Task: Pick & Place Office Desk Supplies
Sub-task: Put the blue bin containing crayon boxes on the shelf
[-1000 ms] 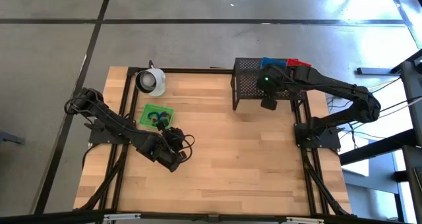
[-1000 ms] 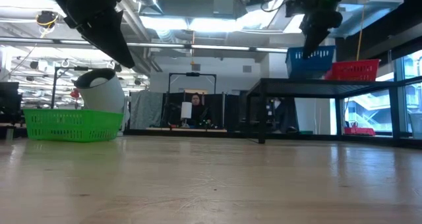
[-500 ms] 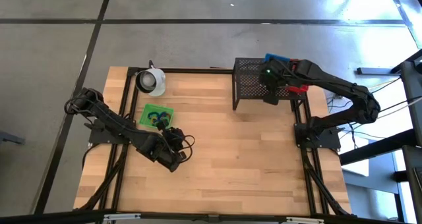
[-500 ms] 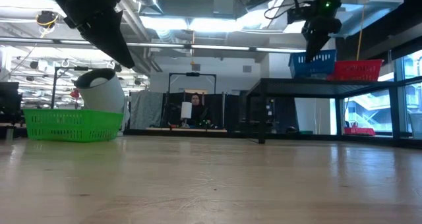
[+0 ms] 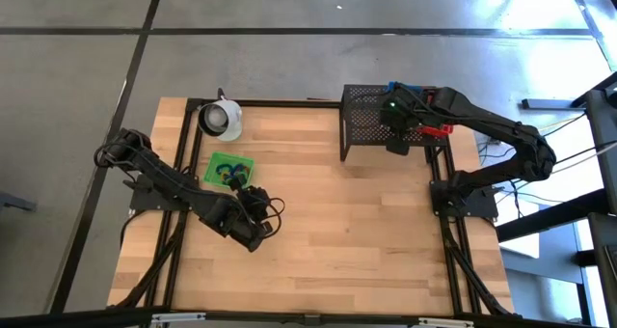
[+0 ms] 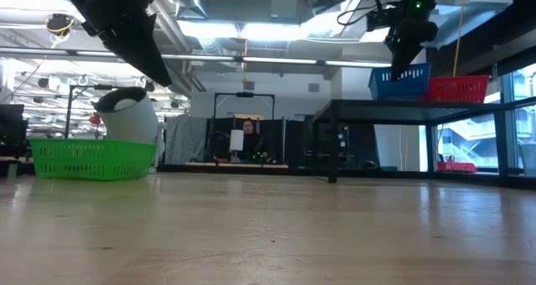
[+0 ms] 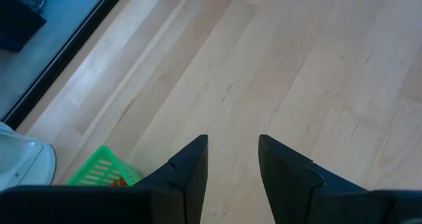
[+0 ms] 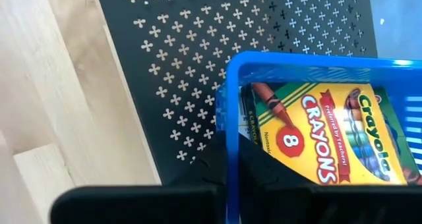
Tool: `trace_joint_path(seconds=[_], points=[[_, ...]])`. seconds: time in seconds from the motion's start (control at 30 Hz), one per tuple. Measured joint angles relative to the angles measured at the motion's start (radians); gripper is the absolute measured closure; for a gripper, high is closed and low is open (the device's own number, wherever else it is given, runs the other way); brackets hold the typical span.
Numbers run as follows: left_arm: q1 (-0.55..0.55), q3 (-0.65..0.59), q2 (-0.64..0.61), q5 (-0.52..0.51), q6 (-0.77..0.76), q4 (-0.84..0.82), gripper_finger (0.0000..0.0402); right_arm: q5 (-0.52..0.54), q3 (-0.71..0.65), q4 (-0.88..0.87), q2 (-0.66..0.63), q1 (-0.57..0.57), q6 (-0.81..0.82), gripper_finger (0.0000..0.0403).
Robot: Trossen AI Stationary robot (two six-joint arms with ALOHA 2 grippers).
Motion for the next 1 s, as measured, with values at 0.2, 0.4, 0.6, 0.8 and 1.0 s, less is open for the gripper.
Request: trace_joint_path(seconds=[0.2,0.4,0.6,0.8,1.0], points=[[0.000,0.000,0.000,0.000,0.000,0.000,0.0274,-0.001,0.000,0.007,0.012,0.000,-0.002,0.0391],[0.000,0.000,0.000,0.000,0.000,0.000,0.0274,-0.019,0.000,0.007,0.061,0.000,-0.044,0.0391],[0.000,0.000,0.000,0.000,0.012,0.000,0.0274,0.014,0.000,0.009,0.089,0.001,-0.083,0.0391],[0.000,0.000,0.000,0.000,0.025,0.000,0.0274,0.036,0.000,-0.003,0.089,0.002,-0.083,0.0374],[0.000,0.000,0.000,0.000,0.026,0.000,0.0274,0.034,0.000,-0.001,0.089,0.003,-0.073,0.0337]])
